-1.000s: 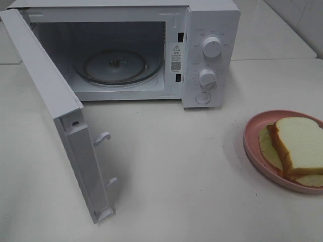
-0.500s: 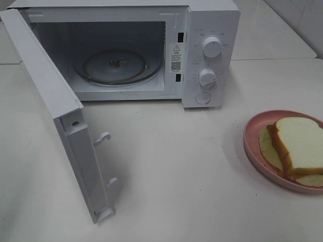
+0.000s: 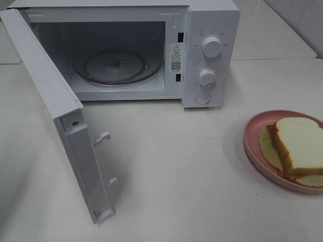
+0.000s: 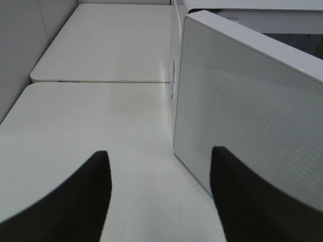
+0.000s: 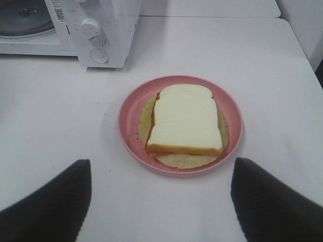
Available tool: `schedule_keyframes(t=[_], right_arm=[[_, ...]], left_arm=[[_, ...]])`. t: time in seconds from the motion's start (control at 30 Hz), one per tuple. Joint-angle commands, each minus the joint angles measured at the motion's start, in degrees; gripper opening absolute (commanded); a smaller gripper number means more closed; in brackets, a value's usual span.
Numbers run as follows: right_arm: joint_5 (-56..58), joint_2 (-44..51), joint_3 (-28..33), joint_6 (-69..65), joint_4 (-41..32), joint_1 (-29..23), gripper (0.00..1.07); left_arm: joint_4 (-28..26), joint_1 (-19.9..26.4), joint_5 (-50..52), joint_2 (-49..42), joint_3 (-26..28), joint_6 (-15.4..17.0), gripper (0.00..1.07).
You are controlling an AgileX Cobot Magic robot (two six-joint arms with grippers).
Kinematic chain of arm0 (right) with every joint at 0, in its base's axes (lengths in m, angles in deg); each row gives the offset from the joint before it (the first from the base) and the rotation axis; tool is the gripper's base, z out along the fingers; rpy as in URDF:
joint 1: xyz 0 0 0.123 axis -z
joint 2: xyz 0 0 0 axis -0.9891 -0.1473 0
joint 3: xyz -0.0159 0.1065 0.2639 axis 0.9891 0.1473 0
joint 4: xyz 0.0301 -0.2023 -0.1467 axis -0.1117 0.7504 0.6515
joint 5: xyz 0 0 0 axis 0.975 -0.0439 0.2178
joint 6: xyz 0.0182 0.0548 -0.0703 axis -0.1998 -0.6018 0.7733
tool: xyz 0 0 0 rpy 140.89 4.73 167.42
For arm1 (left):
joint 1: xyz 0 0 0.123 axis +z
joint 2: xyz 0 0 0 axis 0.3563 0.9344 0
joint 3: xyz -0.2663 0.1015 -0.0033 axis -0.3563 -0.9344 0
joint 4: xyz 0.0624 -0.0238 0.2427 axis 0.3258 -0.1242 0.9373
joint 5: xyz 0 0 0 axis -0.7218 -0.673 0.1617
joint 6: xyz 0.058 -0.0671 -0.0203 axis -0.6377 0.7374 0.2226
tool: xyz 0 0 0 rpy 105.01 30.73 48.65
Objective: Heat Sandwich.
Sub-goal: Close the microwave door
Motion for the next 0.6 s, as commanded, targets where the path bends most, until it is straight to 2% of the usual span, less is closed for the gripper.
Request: schedule_keyframes(t=[0.03, 0.07, 0.13, 0.17, 0.2, 0.27, 0.43, 0.53, 0.6], right_arm=[[-1.0, 1.7, 0.2, 0.1, 0.4, 0.3, 0.75], [-1.0, 1.7, 0.2, 0.1, 0.4, 0.3, 0.75], [-1.0, 1.7, 0.2, 0.1, 0.4, 0.3, 0.75], [-1.0, 1.7, 0.2, 0.1, 0.4, 0.3, 0.75], [-1.0, 1.7, 0.2, 0.1, 0.4, 0.3, 0.75], [-1.0, 1.7, 0.2, 0.1, 0.4, 0.3, 0.75], [-1.0, 1.7, 0.2, 0.1, 0.4, 0.3, 0.75], [-1.0, 1.7, 0.2, 0.0, 0.5, 0.3, 0.75], [-1.0, 1.7, 0.2, 0.0, 0.5, 0.3, 0.75]], left_arm=[[-0.1, -0.3, 6.9, 5.6, -0.1, 0.7, 0.42], [-0.1, -0.3, 10.1, 8.4, -0.1, 1.4, 0.33], [-0.1, -0.3, 11.2, 9.6, -0.1, 1.7, 0.29], [0.0, -0.3, 12.7, 11.0, -0.1, 2.0, 0.24], [1.1, -0.3, 15.4, 13.6, -0.1, 2.1, 0.13], [2.4, -0.4, 19.3, 15.9, -0.1, 2.1, 0.01], [5.2, -1.7, 27.2, 20.8, -0.1, 2.6, 0.00], [6.8, -4.8, 33.0, 26.4, -0.1, 5.0, 0.00], [7.4, -5.8, 34.1, 28.0, -0.1, 5.0, 0.00]])
